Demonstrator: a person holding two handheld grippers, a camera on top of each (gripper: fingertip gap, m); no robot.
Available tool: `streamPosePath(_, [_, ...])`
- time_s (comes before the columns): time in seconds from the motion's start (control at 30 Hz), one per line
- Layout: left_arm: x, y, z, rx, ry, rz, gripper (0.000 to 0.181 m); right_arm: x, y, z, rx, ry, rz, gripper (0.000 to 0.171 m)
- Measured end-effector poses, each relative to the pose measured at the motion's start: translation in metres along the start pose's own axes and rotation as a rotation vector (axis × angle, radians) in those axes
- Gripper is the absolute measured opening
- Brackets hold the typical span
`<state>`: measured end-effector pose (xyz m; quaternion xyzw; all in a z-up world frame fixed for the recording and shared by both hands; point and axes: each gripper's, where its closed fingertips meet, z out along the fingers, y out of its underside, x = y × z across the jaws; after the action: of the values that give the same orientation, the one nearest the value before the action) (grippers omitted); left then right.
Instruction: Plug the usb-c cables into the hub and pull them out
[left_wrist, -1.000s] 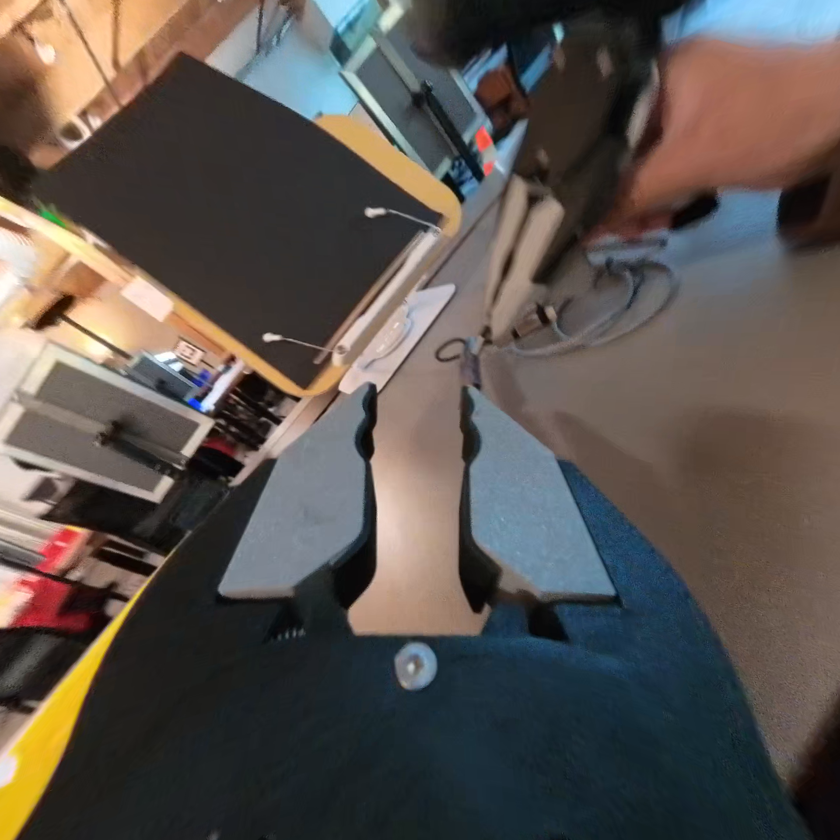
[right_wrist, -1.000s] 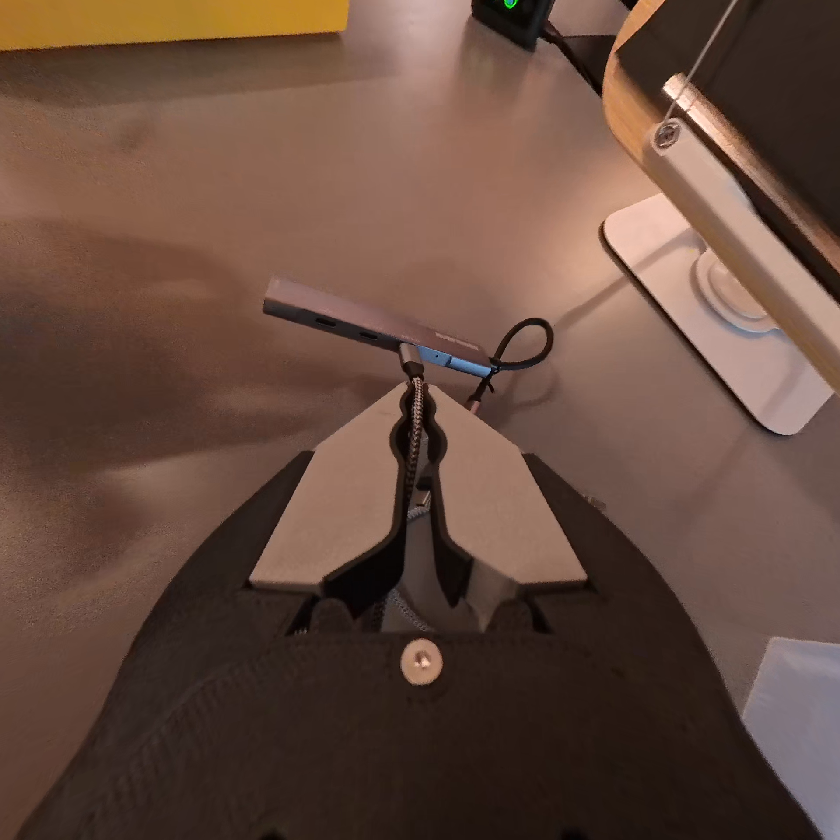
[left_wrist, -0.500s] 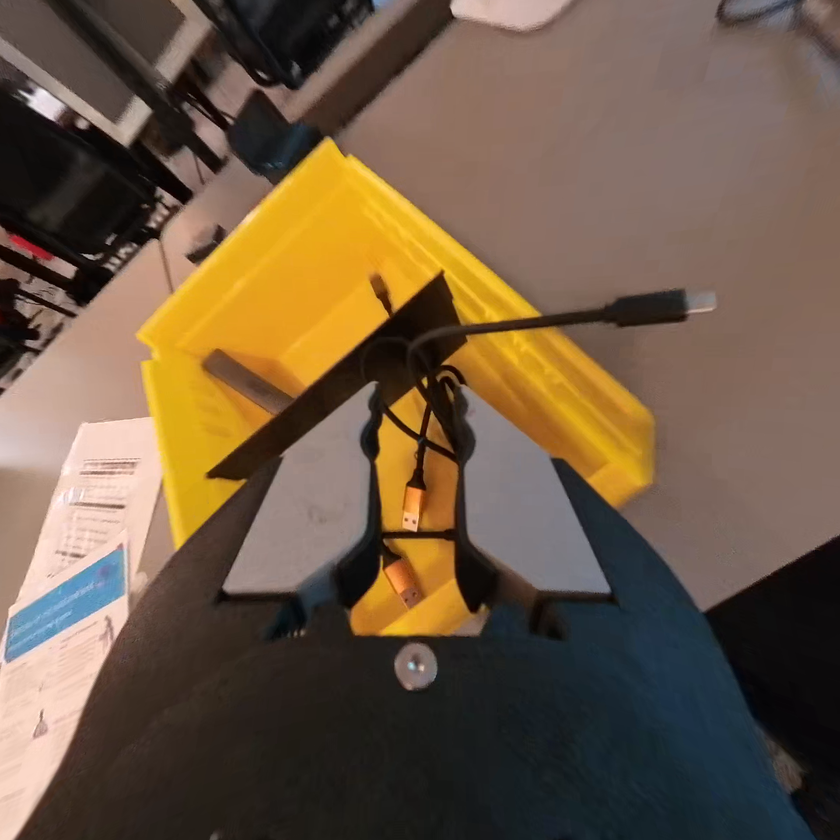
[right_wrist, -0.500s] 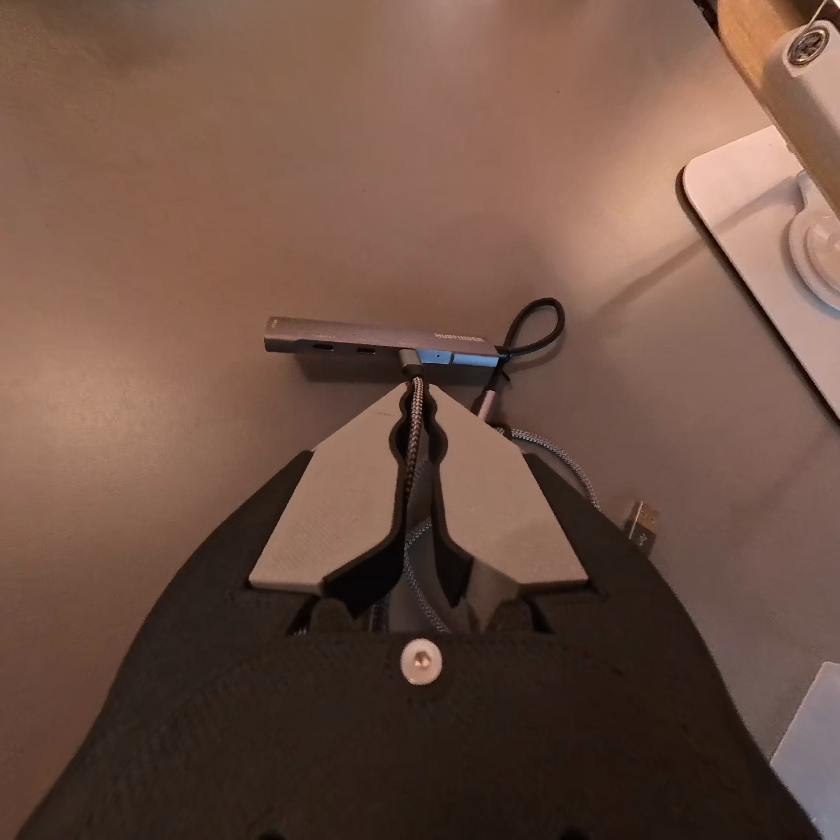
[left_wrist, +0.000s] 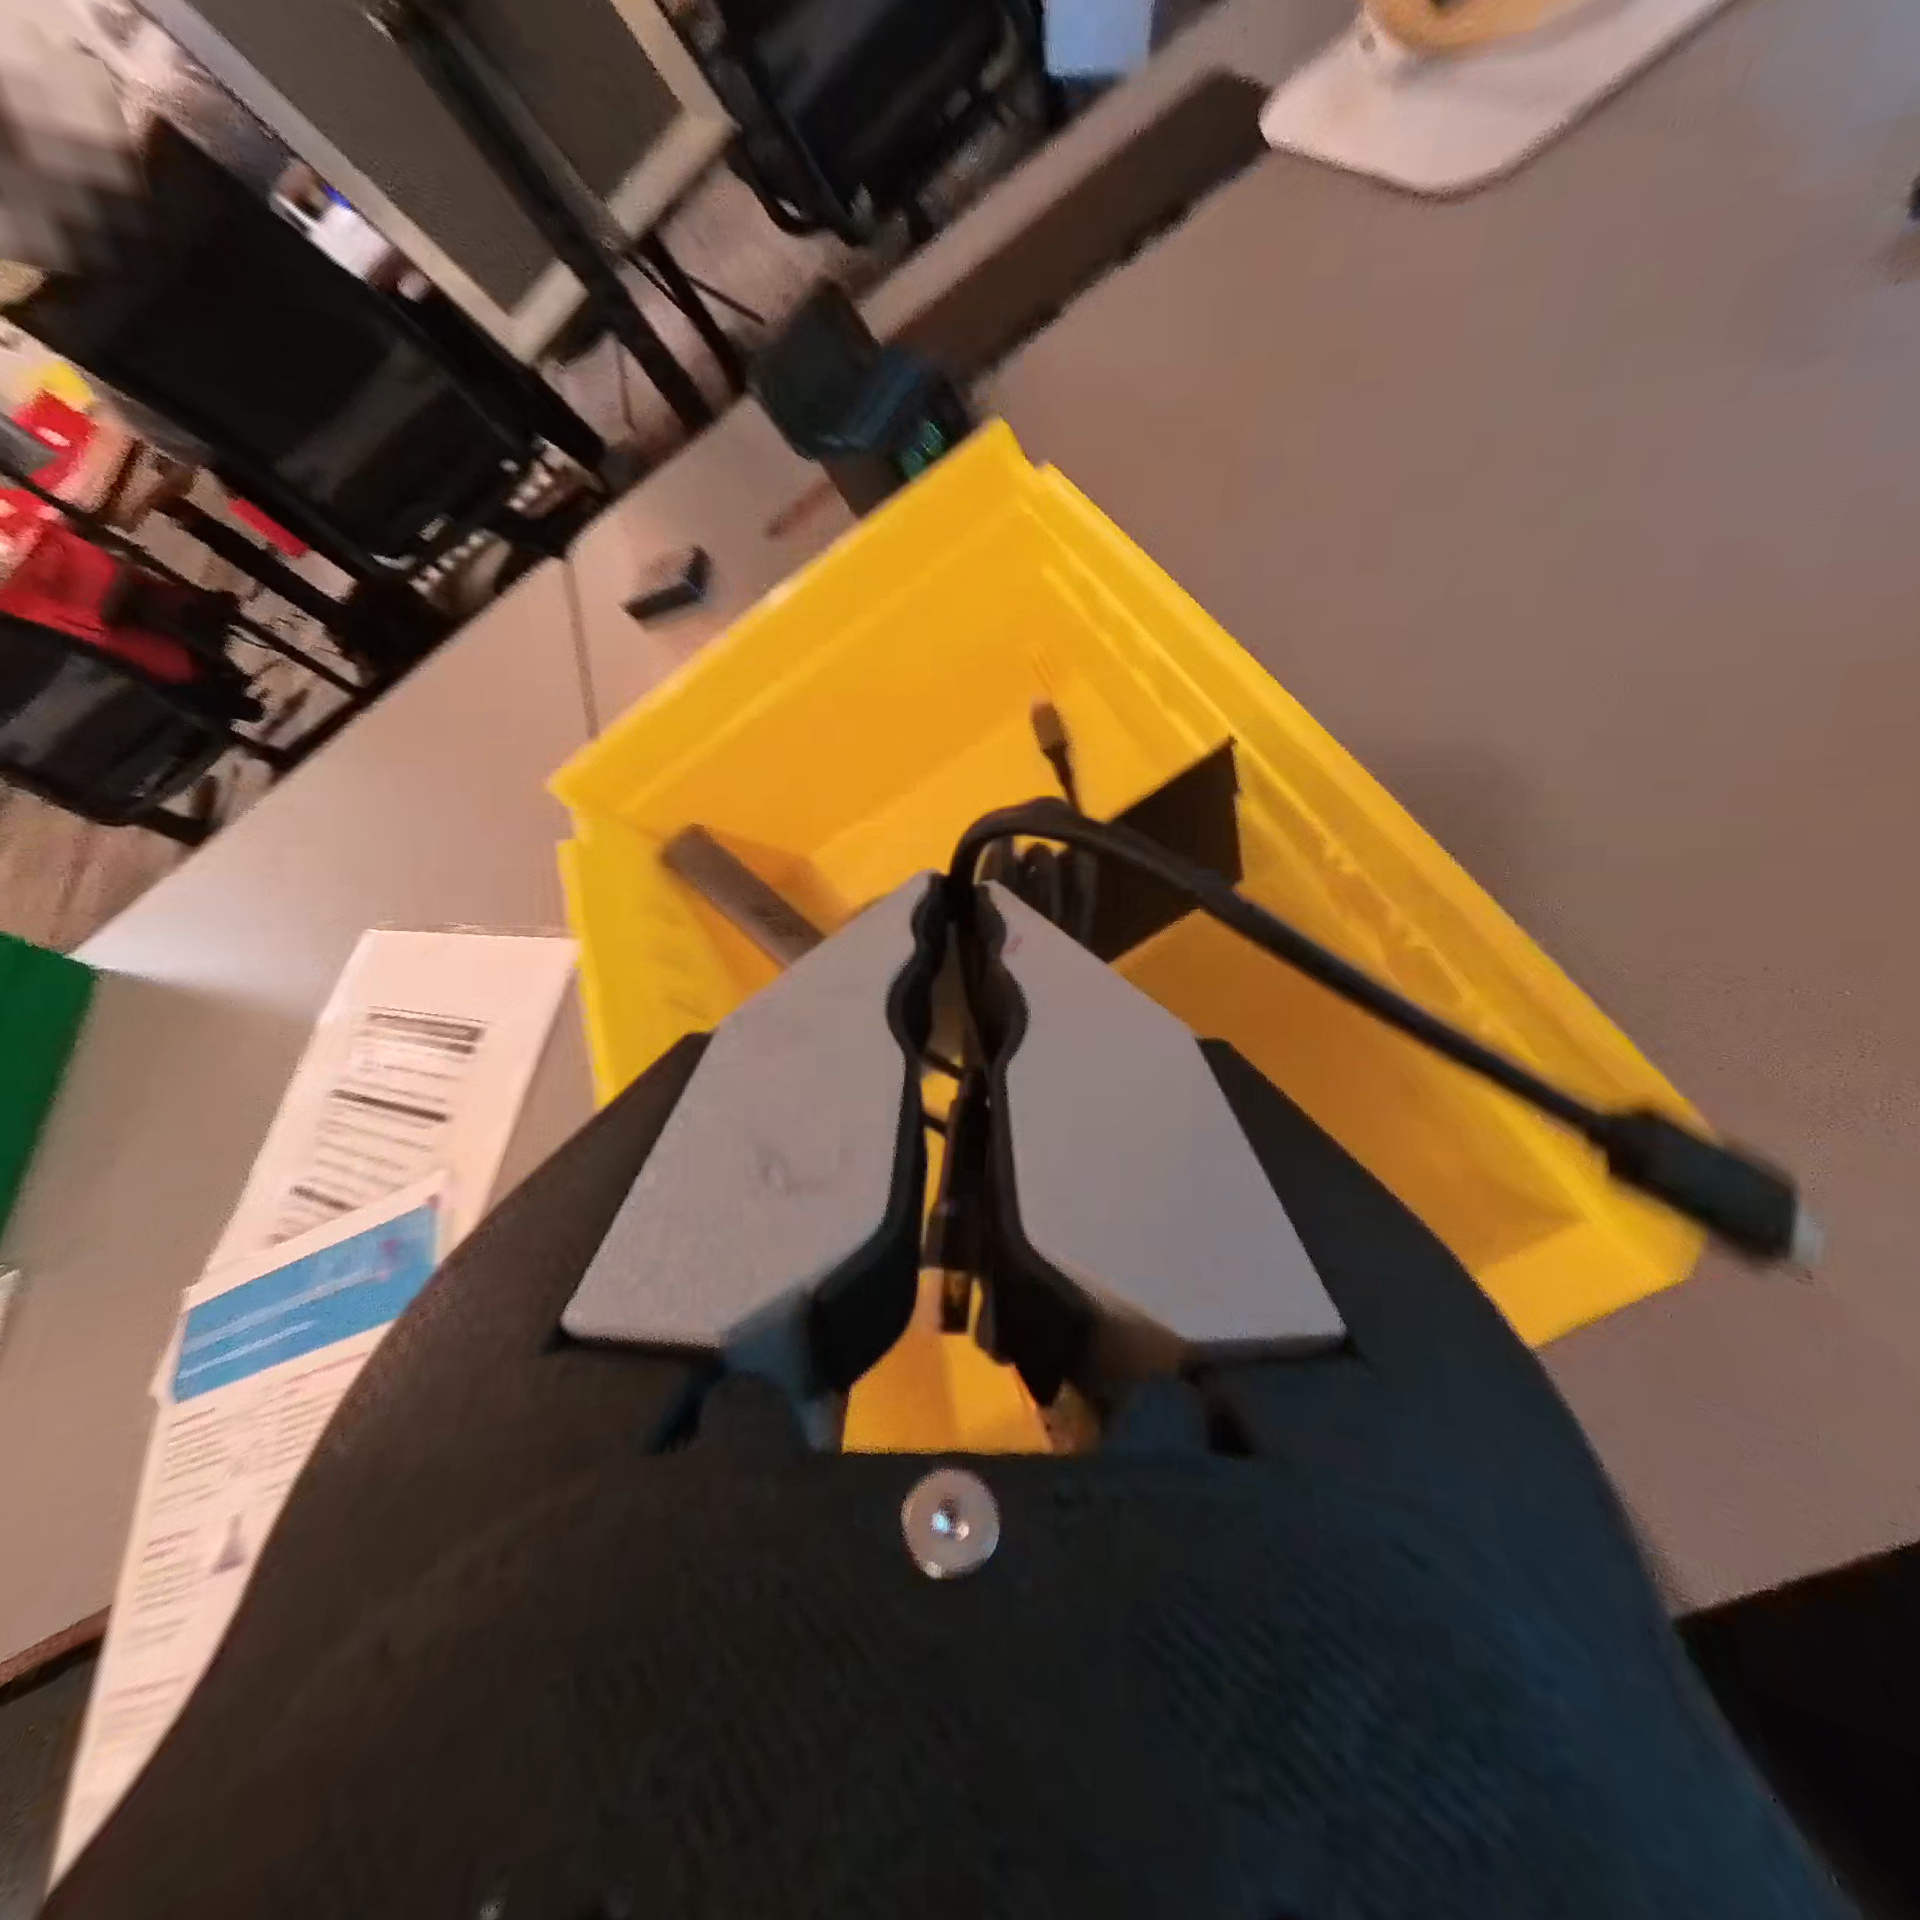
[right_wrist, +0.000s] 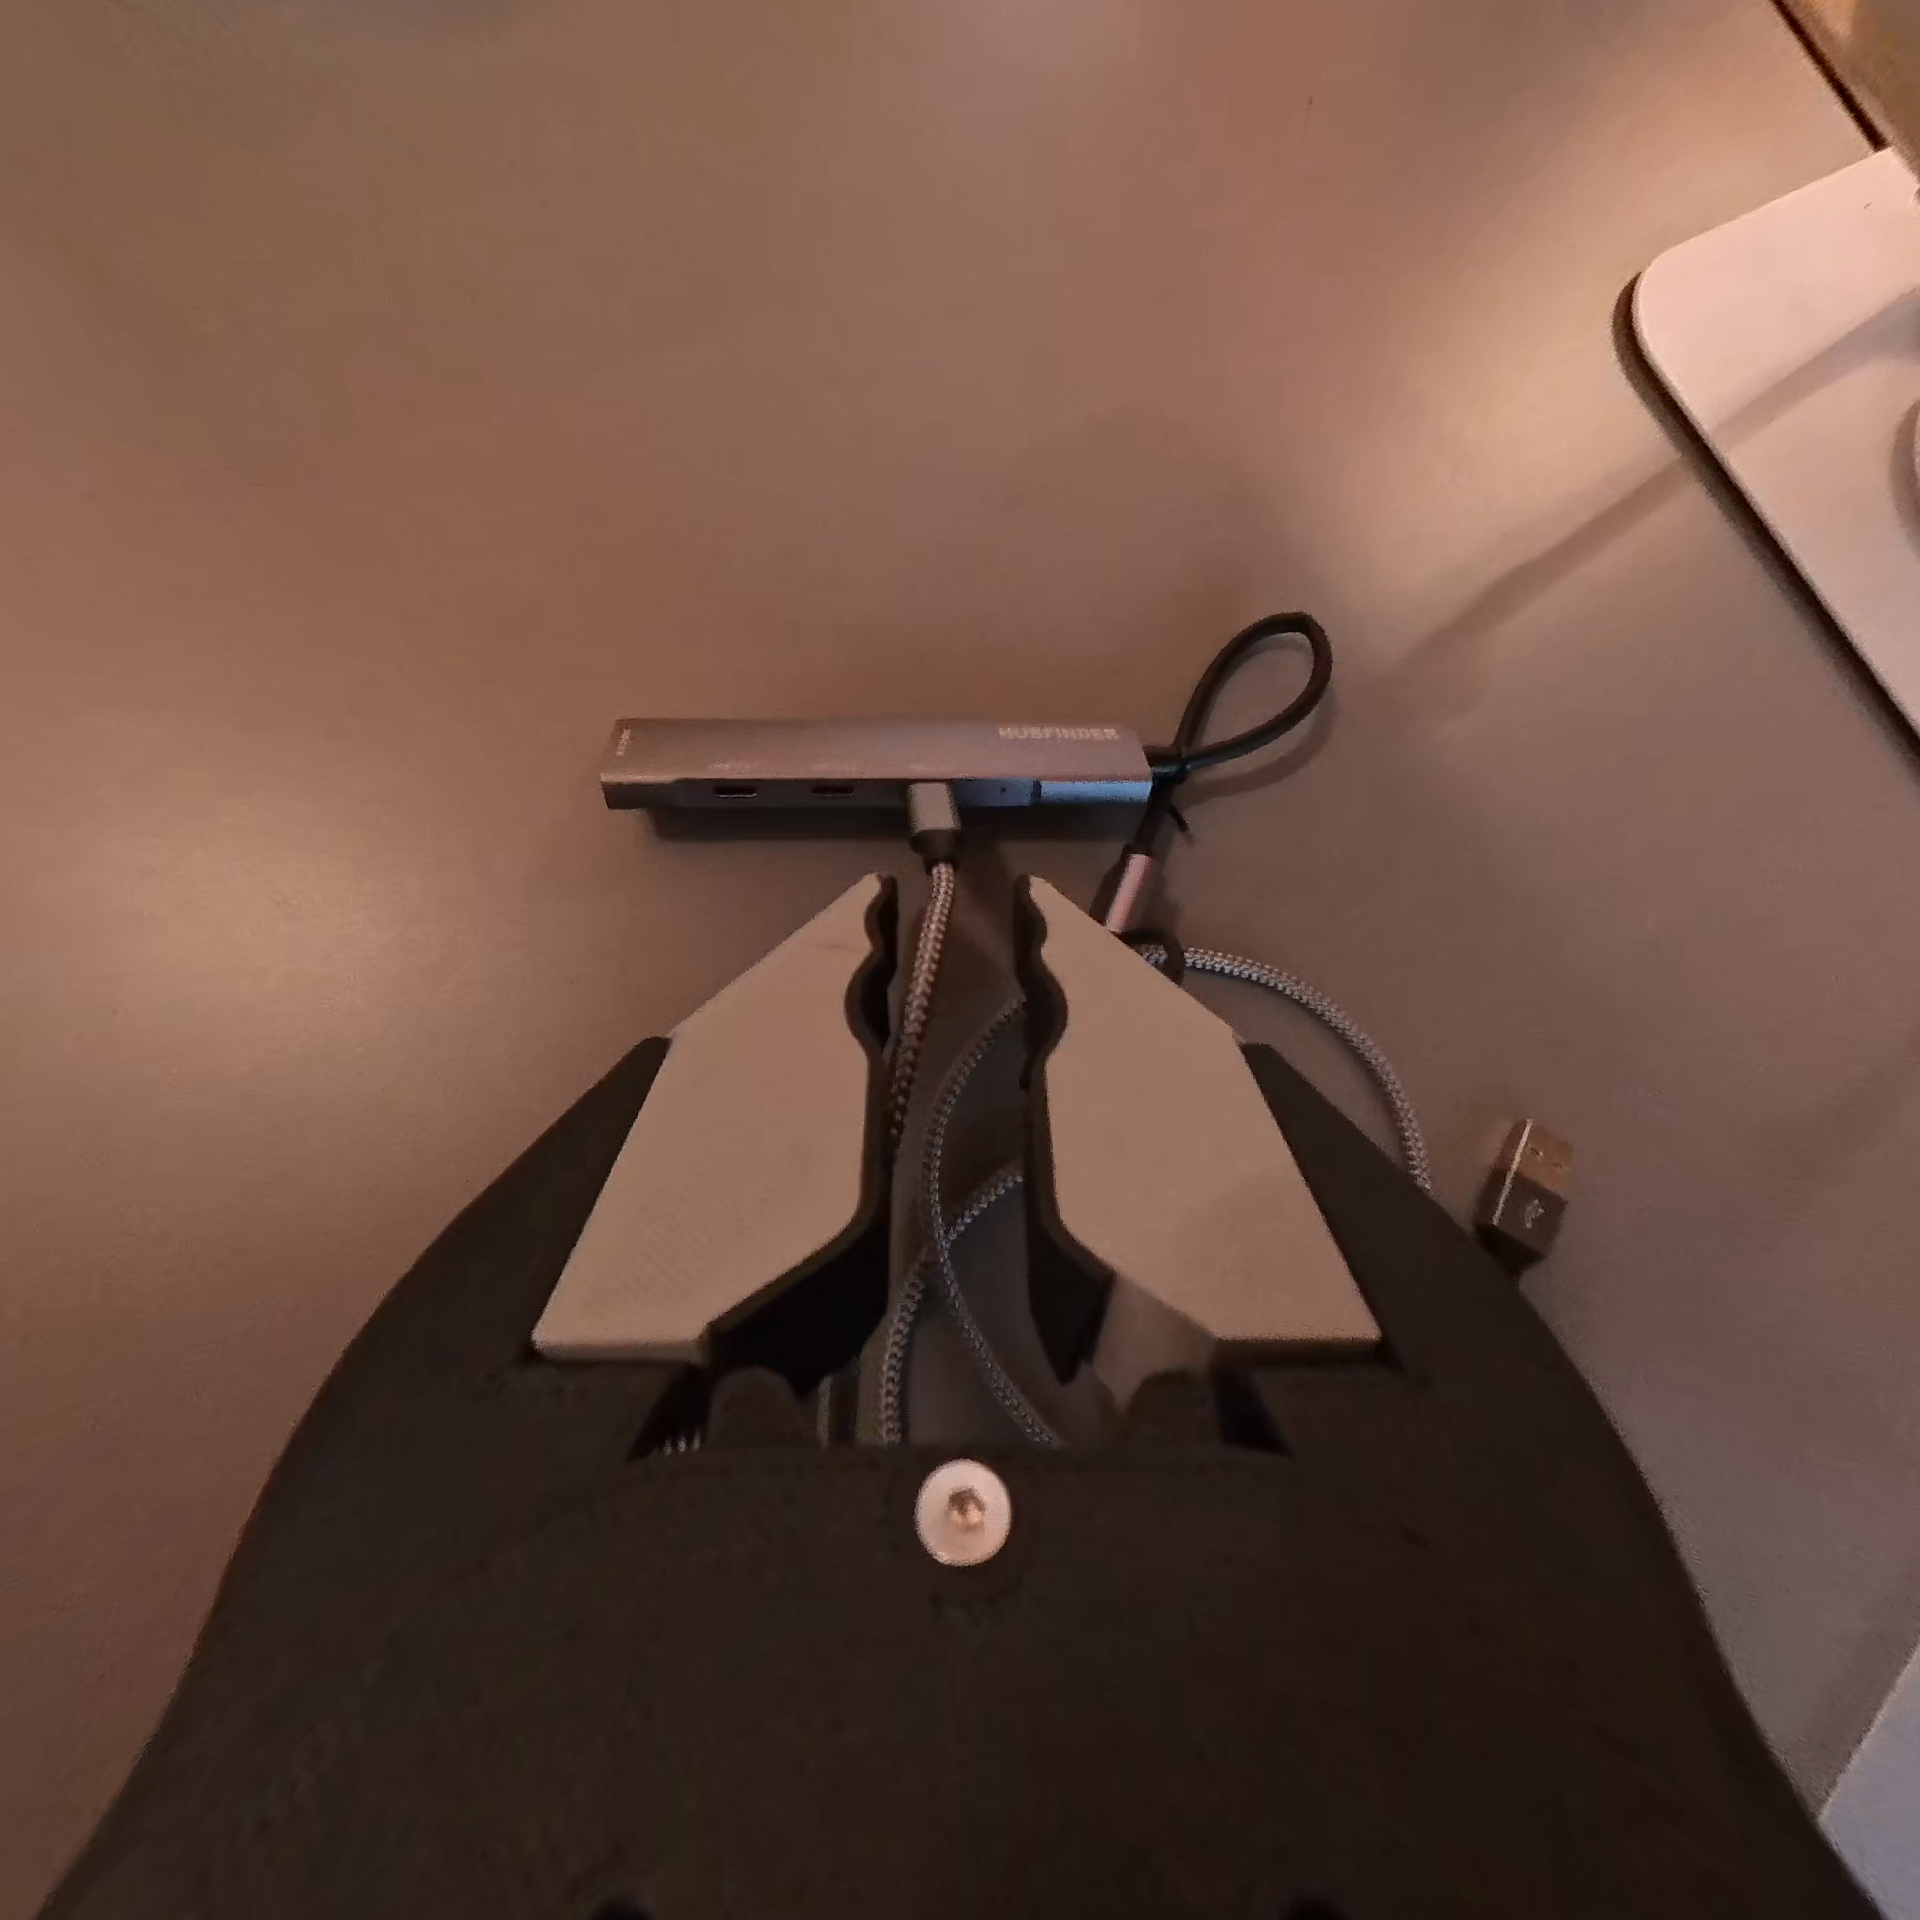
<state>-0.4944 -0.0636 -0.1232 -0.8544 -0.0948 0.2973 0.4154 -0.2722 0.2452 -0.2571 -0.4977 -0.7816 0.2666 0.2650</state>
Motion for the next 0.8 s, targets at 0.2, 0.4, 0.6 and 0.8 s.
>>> streamPosePath(0.2, [-0.051,-0.05,-0.056,0.158,-0.143,-0.061,0.001,-0.003,0.0,-0.001,-0.007,-0.006,-0.012,0.032])
streamPosePath(0.4, [0.006,-0.114,-0.088,0.373,-0.045,0.003,0.001,-0.005,-0.015,-0.014,0.104,-0.063,0.026,0.051])
streamPosePath(0.6, [0.14,-0.171,-0.082,0.512,0.178,0.187,0.002,-0.002,-0.037,-0.034,0.259,-0.062,0.033,0.059])
streamPosePath(0.8, [0.239,-0.192,-0.036,0.526,0.31,0.289,0.002,0.006,-0.049,-0.051,0.359,0.003,0.012,0.063])
